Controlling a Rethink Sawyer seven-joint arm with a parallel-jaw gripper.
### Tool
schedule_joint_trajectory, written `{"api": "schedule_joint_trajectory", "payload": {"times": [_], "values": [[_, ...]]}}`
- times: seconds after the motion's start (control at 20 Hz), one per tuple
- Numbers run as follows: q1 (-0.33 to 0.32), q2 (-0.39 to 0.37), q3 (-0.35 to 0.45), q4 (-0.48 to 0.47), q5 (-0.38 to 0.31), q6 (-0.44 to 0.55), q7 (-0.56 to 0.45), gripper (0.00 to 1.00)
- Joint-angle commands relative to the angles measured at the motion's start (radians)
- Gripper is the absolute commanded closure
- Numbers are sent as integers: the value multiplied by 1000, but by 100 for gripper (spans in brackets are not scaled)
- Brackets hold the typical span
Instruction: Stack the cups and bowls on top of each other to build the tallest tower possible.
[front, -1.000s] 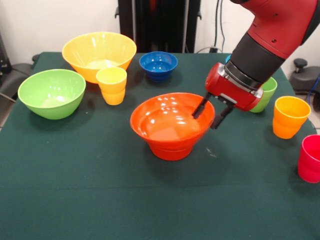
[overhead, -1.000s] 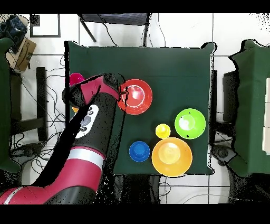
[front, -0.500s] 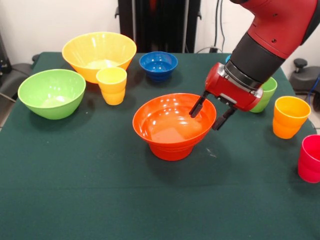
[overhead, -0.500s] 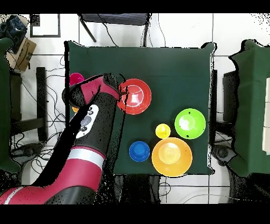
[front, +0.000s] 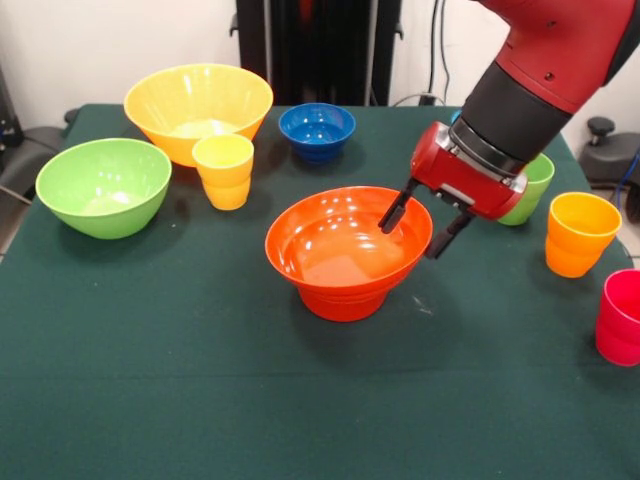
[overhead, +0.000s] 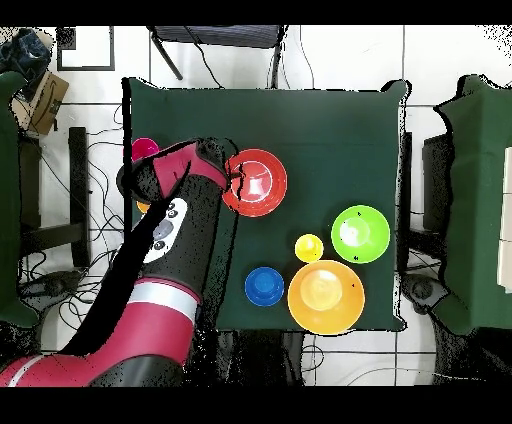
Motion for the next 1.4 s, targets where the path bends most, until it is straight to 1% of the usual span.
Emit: {"api": "schedule_joint_trajectory", "payload": {"times": [0.05,0.25,0.5,0.75,0.95,1.3,1.4], "values": [[-46,-78,129,77,-16,0,-87,0],[-68,-109,164,116,-14,-23,-109,0],[-67,-138,197,152,-8,-33,-90,0],[-100,-174,253,205,-6,-65,-113,0],[-123,-182,289,216,-16,-84,-120,0],[-132,-185,298,221,-42,-81,-103,0],[-133,-188,296,235,-54,-100,-95,0]]}}
